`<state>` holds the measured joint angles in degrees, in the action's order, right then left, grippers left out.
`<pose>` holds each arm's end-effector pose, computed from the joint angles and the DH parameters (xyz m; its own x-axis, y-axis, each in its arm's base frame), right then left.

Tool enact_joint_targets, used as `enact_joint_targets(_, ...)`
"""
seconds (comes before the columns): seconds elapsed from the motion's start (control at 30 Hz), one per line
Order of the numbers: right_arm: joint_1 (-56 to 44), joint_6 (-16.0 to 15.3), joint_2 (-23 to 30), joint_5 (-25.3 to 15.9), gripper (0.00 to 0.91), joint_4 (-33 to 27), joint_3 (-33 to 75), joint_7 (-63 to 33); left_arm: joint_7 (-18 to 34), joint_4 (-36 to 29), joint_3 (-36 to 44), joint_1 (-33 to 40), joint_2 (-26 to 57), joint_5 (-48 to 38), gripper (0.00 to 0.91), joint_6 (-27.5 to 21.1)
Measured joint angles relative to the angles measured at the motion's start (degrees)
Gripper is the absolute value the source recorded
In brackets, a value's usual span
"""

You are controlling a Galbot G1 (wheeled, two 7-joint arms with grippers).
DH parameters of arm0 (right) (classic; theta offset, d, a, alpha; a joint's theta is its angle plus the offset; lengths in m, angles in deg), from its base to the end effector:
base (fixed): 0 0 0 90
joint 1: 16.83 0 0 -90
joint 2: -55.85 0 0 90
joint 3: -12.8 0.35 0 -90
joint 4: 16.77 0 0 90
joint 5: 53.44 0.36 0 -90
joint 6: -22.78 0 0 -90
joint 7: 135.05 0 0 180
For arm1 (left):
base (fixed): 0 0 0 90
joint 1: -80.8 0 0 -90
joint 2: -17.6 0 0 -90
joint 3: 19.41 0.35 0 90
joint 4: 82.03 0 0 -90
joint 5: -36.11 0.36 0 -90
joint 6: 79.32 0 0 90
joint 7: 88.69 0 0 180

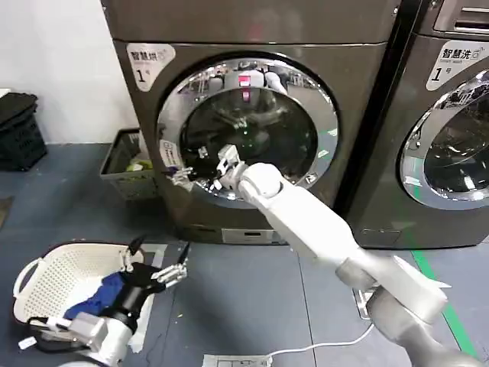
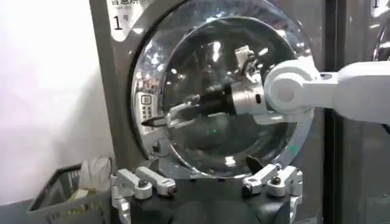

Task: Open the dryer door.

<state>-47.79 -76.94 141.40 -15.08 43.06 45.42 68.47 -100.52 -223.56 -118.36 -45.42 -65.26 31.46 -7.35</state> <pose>0.5577 0.2202 -0.1389 -0.4141 -0.9024 0.1190 -0.9070 0.3979 -0.1383 0.1411 0.0430 -0.1818 -0.9839 0.1690 0.0583 0.1744 0.9792 0.1042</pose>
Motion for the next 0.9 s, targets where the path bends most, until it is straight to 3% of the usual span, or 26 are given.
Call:
enact_joint_targets(0.53, 0.9, 1.8, 2.2, -2.2, 0.907, -6.0, 0.8, 5.7, 0.0, -0.7, 0.6, -0.7, -0.2, 0.0, 0.907, 0.2)
enact_joint_targets(0.9, 1.0, 2.1, 2.3, -2.6, 0.907, -6.5, 0.7, 10.0, 0.0, -0.7, 0.9, -0.6, -0.1, 0.1, 0.907, 0.2)
